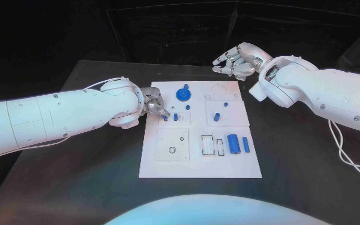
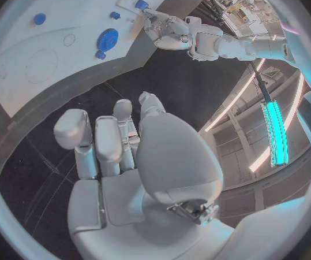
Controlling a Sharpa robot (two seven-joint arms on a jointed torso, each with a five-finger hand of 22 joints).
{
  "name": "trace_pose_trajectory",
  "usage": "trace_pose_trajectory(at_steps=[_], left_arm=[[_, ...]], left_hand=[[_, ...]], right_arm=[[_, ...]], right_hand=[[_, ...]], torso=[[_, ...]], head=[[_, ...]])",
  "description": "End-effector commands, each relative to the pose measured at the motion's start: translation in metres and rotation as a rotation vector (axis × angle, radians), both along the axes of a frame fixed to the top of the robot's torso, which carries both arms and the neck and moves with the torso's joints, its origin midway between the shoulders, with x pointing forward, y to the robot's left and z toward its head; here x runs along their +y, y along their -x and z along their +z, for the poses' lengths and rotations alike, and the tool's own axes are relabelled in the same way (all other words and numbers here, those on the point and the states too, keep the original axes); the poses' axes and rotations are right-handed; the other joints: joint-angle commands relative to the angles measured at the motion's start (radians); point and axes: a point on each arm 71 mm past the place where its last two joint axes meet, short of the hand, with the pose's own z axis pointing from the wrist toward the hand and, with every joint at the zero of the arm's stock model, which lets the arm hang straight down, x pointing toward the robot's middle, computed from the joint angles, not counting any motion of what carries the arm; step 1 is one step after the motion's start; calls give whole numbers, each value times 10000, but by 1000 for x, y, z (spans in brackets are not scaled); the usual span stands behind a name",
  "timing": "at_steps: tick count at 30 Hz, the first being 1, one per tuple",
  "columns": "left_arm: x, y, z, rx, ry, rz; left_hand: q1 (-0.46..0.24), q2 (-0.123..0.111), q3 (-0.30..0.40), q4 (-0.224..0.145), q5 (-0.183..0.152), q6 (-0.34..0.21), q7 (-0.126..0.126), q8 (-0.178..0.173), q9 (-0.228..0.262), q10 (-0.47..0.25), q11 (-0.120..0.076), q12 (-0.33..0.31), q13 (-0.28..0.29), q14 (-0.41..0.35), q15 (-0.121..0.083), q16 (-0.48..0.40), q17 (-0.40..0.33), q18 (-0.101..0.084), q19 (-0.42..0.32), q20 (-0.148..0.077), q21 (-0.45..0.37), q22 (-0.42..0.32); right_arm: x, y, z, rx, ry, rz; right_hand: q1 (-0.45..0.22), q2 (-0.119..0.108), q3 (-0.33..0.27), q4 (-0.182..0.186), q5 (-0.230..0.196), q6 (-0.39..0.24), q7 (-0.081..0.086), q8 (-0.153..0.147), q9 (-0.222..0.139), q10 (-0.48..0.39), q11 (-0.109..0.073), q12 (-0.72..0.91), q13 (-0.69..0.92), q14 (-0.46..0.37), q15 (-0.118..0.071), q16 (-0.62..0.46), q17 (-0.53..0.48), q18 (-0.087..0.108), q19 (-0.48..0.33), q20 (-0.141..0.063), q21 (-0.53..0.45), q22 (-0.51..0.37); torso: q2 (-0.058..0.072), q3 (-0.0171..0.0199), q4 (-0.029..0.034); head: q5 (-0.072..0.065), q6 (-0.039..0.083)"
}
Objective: Assemble the parts on the task board
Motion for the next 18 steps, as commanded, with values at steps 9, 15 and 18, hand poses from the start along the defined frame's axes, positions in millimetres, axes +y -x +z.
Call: trace_pose_trajectory(at_steps=[9, 15, 18], left_arm=[[-1, -1, -1, 87, -143, -105], [-2, -1, -1, 89, -140, -115], [-2, -1, -1, 93, -137, -122]], left_hand=[[-133, 58, 657, -621, 34, 7, -90, 120, 34, 114, -29, 115, 124, 1056, -69, 32, 2634, -170, 304, -104, 59, 725], [-166, 70, 620, -590, 32, 19, -99, 147, 39, 132, -35, 138, 166, 1056, -74, 32, 2634, -174, 310, -108, 72, 737], [-171, 75, 613, -584, 32, 24, -103, 155, 41, 143, -38, 153, 193, 1056, -75, 32, 2634, -177, 315, -109, 87, 750]], right_arm=[[1, 0, 1, -33, -5, 78], [1, 0, 1, -34, -6, 77], [1, 0, 1, -34, -6, 77]], right_hand=[[-47, 42, 2, 74, 36, -91, -6, 30, -12, -20, 12, 38, 11, 174, -33, -10, 10, 154, -40, -17, -37, 9], [-47, 42, 2, 74, 36, -91, -6, 30, -12, -20, 12, 38, 11, 174, -33, -10, 10, 154, -40, -17, -37, 9], [-47, 42, 2, 74, 36, -91, -6, 30, -12, -20, 12, 38, 11, 174, -33, -10, 10, 154, -40, -17, -37, 9]], torso=[[1, -1, 3], [-2, -1, 0], [3, -5, 5]], head=[[-30, -13], [-38, -18], [-50, -10]])
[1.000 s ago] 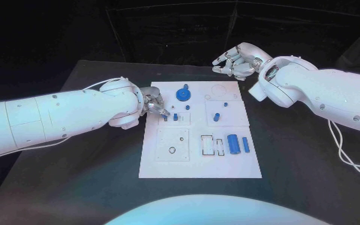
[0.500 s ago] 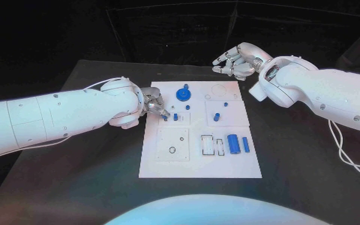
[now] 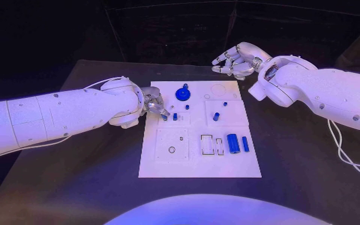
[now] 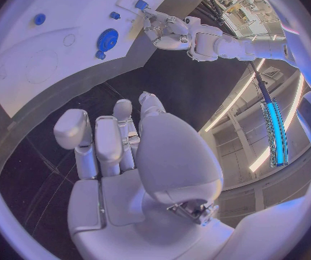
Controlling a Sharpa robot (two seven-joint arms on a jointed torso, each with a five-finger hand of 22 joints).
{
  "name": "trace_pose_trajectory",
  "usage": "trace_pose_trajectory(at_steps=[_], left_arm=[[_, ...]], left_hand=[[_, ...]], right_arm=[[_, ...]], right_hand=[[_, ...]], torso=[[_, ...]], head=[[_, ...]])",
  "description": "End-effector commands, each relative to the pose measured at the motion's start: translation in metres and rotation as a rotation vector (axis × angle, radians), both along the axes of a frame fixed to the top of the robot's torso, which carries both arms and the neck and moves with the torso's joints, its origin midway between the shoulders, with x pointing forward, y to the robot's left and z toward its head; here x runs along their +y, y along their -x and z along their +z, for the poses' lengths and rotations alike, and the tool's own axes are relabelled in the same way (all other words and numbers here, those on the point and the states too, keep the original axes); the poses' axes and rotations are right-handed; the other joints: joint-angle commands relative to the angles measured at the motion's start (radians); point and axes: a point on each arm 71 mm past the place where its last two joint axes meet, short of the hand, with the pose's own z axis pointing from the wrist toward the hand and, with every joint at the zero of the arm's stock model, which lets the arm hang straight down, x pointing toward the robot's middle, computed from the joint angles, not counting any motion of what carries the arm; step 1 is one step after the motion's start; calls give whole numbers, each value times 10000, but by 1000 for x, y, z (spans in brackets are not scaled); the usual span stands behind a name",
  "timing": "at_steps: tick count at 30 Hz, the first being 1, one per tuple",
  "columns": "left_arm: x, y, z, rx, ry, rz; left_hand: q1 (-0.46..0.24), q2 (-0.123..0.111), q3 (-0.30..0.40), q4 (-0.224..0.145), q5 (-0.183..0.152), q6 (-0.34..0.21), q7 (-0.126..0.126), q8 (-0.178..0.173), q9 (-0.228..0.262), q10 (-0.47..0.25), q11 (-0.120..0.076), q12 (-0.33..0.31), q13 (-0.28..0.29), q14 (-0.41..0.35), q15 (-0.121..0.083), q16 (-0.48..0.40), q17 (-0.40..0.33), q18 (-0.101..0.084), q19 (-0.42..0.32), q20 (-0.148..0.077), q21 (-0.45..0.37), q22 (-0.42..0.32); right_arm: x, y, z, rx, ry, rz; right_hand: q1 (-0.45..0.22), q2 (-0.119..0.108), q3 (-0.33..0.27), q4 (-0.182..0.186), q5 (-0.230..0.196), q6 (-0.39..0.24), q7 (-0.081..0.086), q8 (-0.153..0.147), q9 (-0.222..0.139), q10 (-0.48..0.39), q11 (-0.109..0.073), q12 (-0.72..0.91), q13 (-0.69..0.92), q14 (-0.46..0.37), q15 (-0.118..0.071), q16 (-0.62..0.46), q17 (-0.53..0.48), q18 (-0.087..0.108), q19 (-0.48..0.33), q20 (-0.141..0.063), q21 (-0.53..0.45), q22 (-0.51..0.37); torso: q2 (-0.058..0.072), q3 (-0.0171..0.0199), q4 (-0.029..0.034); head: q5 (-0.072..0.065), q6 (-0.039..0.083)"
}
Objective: Assemble the parts on the task board
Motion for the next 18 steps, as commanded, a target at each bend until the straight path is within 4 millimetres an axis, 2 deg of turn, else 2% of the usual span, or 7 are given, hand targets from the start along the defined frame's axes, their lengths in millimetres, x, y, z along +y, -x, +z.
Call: trace_pose_trajectory(at_steps=[1, 18], left_arm=[[-1, 1, -1, 67, -93, -82], [-1, 3, -2, 309, -222, -268]], left_hand=[[12, 127, 415, -385, 44, -14, -68, 39, 6, 65, 24, 38, 15, 1056, -76, 32, 2634, -178, 315, -38, 47, 750], [-114, 65, 227, -319, 41, 36, -104, 119, 6, 111, -3, 88, 117, 1056, -93, 32, 2634, -186, 330, -53, 78, 785]], right_arm=[[1, 0, 1, -35, -4, 73], [1, 0, 1, -31, -1, 74]], right_hand=[[-47, 42, 2, 74, 38, -91, -6, 30, -13, -20, 12, 39, 12, 174, -33, -11, 13, 154, -40, -17, -37, 9], [-47, 42, 2, 74, 38, -91, -6, 30, -13, -20, 12, 39, 12, 174, -33, -11, 13, 154, -40, -17, -37, 9]], torso=[[1, -3, 5], [-3, -1, 6]], head=[[-5, 1], [-11, -4]])
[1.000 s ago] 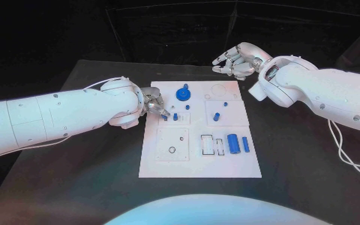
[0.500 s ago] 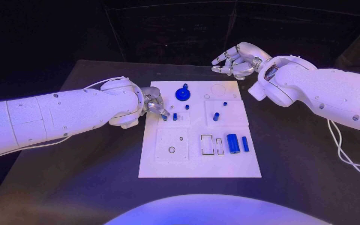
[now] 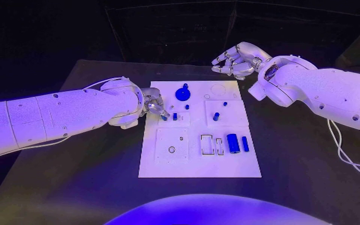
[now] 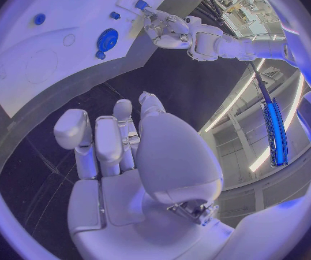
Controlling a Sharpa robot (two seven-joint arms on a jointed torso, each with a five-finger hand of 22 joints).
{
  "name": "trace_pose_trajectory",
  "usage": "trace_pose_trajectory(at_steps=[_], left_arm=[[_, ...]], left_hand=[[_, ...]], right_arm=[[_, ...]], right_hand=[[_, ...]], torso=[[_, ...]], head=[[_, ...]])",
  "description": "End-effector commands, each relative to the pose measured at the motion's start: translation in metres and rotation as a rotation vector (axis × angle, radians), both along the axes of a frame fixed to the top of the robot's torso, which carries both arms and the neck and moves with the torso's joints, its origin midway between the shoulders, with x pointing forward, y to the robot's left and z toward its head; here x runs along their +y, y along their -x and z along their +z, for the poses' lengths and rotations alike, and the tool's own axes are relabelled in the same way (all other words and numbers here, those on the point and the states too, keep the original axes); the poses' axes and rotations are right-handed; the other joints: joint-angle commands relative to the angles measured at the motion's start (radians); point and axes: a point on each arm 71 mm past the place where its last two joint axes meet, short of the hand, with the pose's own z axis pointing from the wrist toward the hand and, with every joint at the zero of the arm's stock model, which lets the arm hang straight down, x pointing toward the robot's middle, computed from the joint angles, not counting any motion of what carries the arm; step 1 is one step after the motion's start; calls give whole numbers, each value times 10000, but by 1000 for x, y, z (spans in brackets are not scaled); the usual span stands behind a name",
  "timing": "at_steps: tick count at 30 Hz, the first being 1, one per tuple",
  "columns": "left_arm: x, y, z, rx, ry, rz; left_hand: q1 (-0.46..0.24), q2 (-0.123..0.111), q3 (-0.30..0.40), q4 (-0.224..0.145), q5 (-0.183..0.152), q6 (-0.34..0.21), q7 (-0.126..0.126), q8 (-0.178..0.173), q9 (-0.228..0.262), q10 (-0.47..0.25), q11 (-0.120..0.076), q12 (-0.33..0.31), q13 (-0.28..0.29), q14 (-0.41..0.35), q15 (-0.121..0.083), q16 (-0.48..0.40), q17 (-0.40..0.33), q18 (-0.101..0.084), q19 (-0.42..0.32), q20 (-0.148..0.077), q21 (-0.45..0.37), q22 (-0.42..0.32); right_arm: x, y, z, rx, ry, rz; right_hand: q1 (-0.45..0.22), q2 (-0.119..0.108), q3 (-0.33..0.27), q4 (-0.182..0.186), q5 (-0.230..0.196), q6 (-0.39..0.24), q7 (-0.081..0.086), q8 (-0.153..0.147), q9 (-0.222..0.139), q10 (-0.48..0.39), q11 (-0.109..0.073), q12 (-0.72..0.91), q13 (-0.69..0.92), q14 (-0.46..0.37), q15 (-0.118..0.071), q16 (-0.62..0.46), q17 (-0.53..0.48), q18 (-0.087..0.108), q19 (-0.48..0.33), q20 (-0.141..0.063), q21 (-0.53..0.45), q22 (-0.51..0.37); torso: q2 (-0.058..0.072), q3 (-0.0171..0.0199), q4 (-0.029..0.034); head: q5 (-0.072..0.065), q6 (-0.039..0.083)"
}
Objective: Assemble the parts on the task board
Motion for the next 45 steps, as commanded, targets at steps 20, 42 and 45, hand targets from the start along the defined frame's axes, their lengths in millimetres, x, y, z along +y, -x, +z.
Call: trace_pose_trajectory(at_steps=[20, 42, 45], left_arm=[[-2, 2, -1, 219, -179, -214], [0, 3, -2, 266, -190, -240], [0, 3, -1, 260, -186, -235]], left_hand=[[-405, -64, -140, -67, 27, 62, -111, 110, -56, 105, -37, 37, 97, 1056, -117, 32, 2634, -187, 336, -76, 32, 806], [-958, -126, -528, 304, 30, 134, -121, 138, -153, 149, -42, 98, 249, 1056, -120, 32, 2634, -199, 356, -82, 71, 863], [-959, -126, -528, 305, 30, 134, -121, 138, -153, 149, -42, 98, 249, 1056, -120, 32, 2634, -200, 356, -82, 72, 864]], right_arm=[[1, 0, 1, -46, -10, 79], [1, 0, 1, -43, -7, 77], [1, 0, 1, -42, -7, 79]], right_hand=[[-47, 42, 2, 74, 40, -91, -7, 30, -12, -20, 12, 39, 13, 174, -33, -10, 15, 153, -40, -17, -37, 8], [-42, 40, 3, 80, 40, -87, -7, 40, -10, -19, 12, 58, 20, 175, -32, -18, 16, 154, -40, -16, -42, 7], [-42, 40, 3, 80, 40, -87, -7, 40, -10, -19, 12, 58, 20, 175, -32, -18, 16, 154, -40, -16, -42, 7]], torso=[[-2, 2, -3], [-6, -1, -2], [-1, 1, -2]], head=[[-19, -10], [-27, -27], [-24, -22]])
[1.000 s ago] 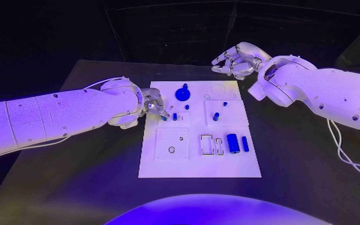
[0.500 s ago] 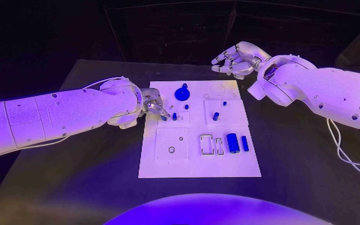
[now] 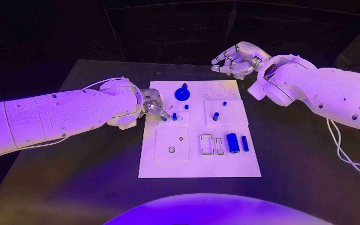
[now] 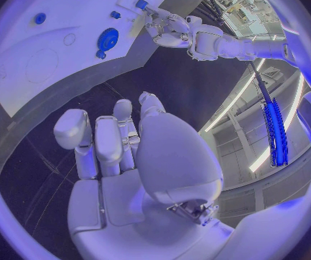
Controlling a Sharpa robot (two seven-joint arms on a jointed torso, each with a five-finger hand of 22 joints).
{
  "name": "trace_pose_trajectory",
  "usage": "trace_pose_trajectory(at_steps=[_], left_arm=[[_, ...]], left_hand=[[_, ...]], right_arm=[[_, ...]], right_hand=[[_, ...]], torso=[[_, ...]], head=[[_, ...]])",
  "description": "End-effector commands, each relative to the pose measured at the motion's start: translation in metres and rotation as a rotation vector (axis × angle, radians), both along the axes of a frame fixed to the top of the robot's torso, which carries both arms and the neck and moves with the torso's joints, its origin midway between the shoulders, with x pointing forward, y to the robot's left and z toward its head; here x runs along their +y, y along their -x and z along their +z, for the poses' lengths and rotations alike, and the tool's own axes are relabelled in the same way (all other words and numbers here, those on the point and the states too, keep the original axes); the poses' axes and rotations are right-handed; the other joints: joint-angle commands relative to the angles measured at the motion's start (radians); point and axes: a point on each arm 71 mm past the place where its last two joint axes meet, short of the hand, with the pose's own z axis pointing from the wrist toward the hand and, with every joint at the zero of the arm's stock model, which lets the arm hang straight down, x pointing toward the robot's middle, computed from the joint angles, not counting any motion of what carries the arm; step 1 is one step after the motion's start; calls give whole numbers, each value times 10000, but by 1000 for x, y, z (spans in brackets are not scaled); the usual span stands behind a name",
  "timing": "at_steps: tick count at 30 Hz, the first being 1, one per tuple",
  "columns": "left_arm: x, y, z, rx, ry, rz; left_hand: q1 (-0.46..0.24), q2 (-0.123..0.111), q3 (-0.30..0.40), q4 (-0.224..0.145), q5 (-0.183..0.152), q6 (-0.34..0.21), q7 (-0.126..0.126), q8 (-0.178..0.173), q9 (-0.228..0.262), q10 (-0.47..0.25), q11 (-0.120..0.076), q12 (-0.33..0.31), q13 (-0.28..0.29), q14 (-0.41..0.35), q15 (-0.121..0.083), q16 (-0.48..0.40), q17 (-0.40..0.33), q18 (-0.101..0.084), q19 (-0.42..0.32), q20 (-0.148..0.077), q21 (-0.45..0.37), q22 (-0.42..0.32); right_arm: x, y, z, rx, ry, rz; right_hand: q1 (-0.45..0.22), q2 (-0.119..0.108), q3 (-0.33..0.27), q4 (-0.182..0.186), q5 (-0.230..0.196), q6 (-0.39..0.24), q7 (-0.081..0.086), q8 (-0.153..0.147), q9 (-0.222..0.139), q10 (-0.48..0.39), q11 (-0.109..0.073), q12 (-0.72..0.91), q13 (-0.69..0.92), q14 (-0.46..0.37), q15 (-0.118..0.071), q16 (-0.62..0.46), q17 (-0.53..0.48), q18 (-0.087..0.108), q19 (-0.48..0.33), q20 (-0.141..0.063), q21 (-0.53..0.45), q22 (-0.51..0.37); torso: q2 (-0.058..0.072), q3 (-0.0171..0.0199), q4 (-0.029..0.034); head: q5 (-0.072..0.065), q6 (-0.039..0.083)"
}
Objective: Assemble the parts on the task board
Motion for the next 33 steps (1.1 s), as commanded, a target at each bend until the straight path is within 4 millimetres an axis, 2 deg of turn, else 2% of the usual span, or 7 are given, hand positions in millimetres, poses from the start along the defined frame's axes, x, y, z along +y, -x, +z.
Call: trace_pose_trajectory(at_steps=[1, 12, 26, 33], left_arm=[[-1, 1, 0, 71, -49, -90], [-2, 1, 0, 69, -43, -101], [0, -1, 0, 2, -34, -8], [1, -1, 0, -20, -31, 26]], left_hand=[[-116, -18, -46, 14, 22, -10, 24, 16, -17, 11, 67, 57, 9, 1055, -47, 32, 2635, -200, 356, -83, 36, 864], [-185, -11, -86, 62, 21, 26, 14, 31, -34, 39, 60, 87, 68, 1055, -51, 32, 2635, -203, 363, -85, 50, 880], [-830, -22, -523, 536, 12, 113, 29, 60, -150, 70, 74, 105, 150, 1055, -42, 32, 2635, -208, 372, -82, 52, 913], [-907, -17, -595, 598, 8, 119, 29, 64, -167, 70, 74, 102, 156, 1055, -42, 32, 2635, -208, 374, -81, 54, 920]], right_arm=[[1, 0, 1, -41, -7, 79], [1, 0, 1, -41, -6, 73], [1, 0, 1, -55, -13, 63], [0, 0, 1, -58, -13, 57]], right_hand=[[-42, 40, 3, 80, 41, -87, -6, 40, -10, -19, 12, 59, 10, 175, -32, -18, 11, 154, -40, -16, -42, 7], [-42, 40, 3, 80, 41, -87, -6, 40, -10, -19, 12, 59, 10, 175, -32, -18, 11, 154, -40, -16, -42, 7], [-42, 40, 3, 80, 41, -87, -6, 40, -10, -19, 12, 59, 10, 175, -32, -18, 11, 154, -40, -16, -42, 7], [-42, 40, 3, 80, 41, -87, -6, 40, -10, -19, 12, 59, 10, 175, -32, -18, 11, 154, -40, -16, -42, 7]], torso=[[1, 1, 2], [-1, 1, 1], [4, 4, -2], [4, 2, 0]], head=[[5, 1], [-11, -9], [-17, 7], [-19, 8]])
